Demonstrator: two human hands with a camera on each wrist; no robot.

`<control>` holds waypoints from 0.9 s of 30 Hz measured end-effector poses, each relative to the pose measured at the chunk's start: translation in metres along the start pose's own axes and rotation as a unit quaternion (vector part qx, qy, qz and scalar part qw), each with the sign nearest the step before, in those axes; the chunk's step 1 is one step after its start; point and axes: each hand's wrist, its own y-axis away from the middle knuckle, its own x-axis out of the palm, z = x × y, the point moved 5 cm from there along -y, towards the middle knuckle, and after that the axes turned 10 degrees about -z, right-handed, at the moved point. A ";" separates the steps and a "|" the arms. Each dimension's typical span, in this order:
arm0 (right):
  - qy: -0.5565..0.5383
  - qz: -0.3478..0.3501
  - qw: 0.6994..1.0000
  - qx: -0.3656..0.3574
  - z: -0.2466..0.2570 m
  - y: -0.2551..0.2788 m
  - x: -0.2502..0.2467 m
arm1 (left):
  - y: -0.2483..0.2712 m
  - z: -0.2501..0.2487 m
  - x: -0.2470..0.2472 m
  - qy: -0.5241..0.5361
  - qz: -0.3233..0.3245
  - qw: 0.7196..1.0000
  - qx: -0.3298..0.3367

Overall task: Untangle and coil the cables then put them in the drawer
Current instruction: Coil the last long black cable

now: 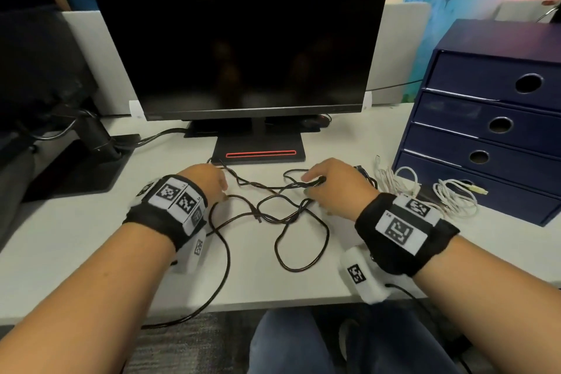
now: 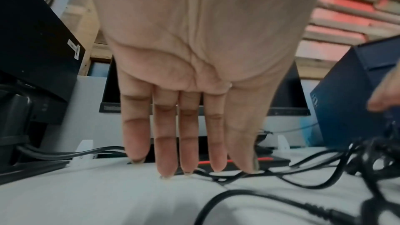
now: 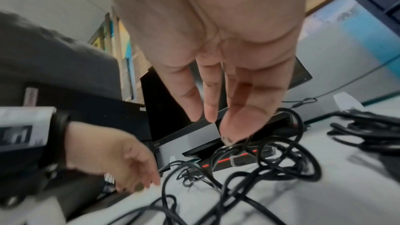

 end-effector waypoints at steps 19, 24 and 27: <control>0.240 -0.003 0.970 -0.042 0.005 -0.069 -0.001 | -0.034 0.057 -0.014 0.221 -0.119 0.959 -0.134; 0.139 -0.092 0.983 -0.074 0.014 -0.074 -0.046 | -0.024 0.102 -0.069 0.266 -0.313 0.892 -0.190; 0.034 -0.128 0.990 -0.057 0.013 -0.080 -0.065 | -0.017 0.113 -0.093 0.217 -0.396 0.877 -0.164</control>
